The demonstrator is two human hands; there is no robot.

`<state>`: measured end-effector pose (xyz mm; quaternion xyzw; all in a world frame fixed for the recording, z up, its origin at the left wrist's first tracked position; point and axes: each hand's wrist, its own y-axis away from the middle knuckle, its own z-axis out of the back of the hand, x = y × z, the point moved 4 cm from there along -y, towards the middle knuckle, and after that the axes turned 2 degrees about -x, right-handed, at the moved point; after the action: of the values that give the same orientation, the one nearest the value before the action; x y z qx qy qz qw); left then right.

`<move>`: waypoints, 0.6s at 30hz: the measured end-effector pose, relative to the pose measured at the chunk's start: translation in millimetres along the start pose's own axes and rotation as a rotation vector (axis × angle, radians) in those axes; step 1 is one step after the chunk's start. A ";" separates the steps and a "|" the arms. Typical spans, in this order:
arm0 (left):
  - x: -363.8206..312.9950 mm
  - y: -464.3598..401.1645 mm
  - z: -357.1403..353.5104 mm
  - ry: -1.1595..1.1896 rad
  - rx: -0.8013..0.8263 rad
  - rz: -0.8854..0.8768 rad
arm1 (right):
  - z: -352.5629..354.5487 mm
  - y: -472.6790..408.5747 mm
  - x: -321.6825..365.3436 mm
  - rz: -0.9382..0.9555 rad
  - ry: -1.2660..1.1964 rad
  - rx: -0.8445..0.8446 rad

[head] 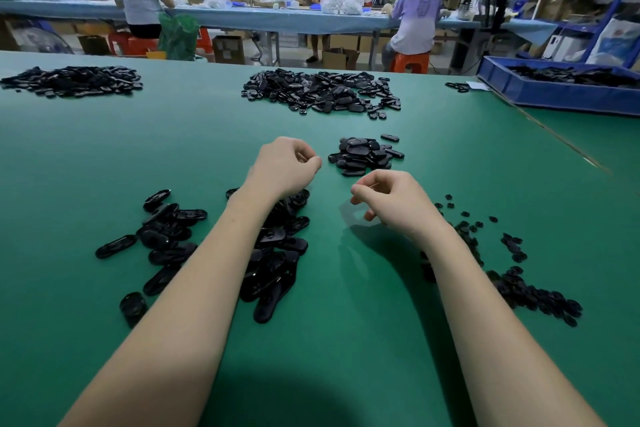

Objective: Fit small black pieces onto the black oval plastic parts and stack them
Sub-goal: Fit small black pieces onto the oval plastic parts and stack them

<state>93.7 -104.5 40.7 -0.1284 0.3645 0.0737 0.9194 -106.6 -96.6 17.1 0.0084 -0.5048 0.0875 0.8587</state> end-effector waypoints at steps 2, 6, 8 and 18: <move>1.1 1.0 0.2 -0.095 0.018 -0.001 | -9.0 0.9 2.2 0.022 0.054 0.026; 2.7 4.8 -3.5 -0.209 0.142 0.042 | -16.4 1.7 3.1 0.058 0.131 0.043; 4.0 7.8 -5.6 -0.252 0.189 0.045 | -16.9 1.8 3.2 0.065 0.133 0.042; -0.7 11.6 0.1 -0.147 0.050 0.060 | -13.2 5.3 6.7 0.065 0.098 0.023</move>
<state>90.6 -93.4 39.1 -0.0888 0.3015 0.1013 0.9439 -92.8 -89.0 16.0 -0.0027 -0.4612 0.1215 0.8789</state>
